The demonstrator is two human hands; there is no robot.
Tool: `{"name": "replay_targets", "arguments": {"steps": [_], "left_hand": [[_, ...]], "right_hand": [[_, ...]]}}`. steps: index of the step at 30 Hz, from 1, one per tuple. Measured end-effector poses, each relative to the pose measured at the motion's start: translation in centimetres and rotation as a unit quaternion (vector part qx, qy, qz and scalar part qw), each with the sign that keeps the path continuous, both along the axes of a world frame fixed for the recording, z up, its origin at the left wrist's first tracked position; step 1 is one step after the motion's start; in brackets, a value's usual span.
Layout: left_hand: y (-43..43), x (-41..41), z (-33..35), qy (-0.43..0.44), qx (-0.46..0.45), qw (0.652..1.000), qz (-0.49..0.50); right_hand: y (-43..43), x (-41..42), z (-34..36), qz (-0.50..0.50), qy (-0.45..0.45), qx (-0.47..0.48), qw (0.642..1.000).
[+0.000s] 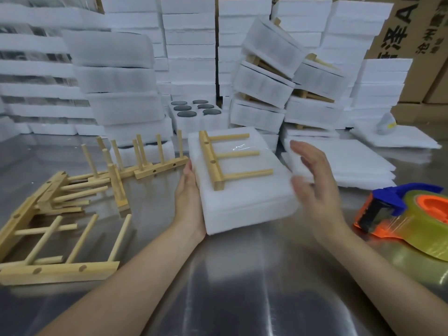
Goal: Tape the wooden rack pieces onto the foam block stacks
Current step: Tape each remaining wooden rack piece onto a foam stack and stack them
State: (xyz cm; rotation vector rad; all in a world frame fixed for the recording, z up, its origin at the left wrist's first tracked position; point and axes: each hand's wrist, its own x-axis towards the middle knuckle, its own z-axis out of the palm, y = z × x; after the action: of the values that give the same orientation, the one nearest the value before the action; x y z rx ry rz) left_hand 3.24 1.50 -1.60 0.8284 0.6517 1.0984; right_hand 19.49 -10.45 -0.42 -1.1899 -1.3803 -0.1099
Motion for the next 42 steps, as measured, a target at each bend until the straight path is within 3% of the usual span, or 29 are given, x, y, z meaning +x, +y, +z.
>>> {"name": "replay_targets", "arguments": {"steps": [2, 3, 5, 14, 18, 21, 25, 29, 33, 38, 42], "left_hand": [[0.0, 0.0, 0.0, -0.017, -0.012, 1.000, 0.003], [0.0, -0.1, 0.0, -0.022, -0.013, 1.000, 0.003], [0.1, -0.2, -0.1, -0.017, 0.011, 1.000, 0.007], [0.2, 0.3, -0.7, 0.029, 0.132, 0.991, 0.013], [0.5, 0.5, -1.2, 0.062, 0.173, 0.983, 0.008], [0.7, 0.5, -1.6, 0.073, 0.208, 0.975, -0.018], [0.3, 0.9, -1.7, 0.196, 0.320, 0.926, -0.031], [0.4, 1.6, -2.3, 0.297, 0.367, 0.880, -0.057], [0.9, 1.8, -2.6, 0.333, 0.378, 0.863, -0.041], [1.0, 2.1, -2.8, 0.335, 0.375, 0.863, -0.039], [1.1, 2.1, -3.1, 0.321, 0.357, 0.876, -0.046]], "right_hand": [[0.0, 0.0, -0.2, -0.047, -0.318, 0.002, 0.947], [0.2, -0.3, -0.3, -0.072, -0.408, -0.009, 0.910], [0.7, -0.9, -0.9, -0.126, -0.470, -0.040, 0.873], [0.5, -0.3, -1.3, -0.184, -0.409, -0.047, 0.893], [0.6, 0.5, -1.0, -0.162, -0.360, -0.046, 0.918], [0.4, 1.2, -0.3, -0.171, -0.359, -0.002, 0.917], [-0.1, 3.1, 1.6, -0.214, -0.391, 0.110, 0.888], [-0.3, 5.0, 5.5, -0.275, -0.276, 0.145, 0.910], [1.9, 8.0, 11.9, -0.340, -0.194, 0.164, 0.905], [6.7, 12.5, 19.8, -0.401, -0.137, 0.099, 0.900], [12.3, 15.6, 22.7, -0.419, -0.173, 0.014, 0.891]]}}
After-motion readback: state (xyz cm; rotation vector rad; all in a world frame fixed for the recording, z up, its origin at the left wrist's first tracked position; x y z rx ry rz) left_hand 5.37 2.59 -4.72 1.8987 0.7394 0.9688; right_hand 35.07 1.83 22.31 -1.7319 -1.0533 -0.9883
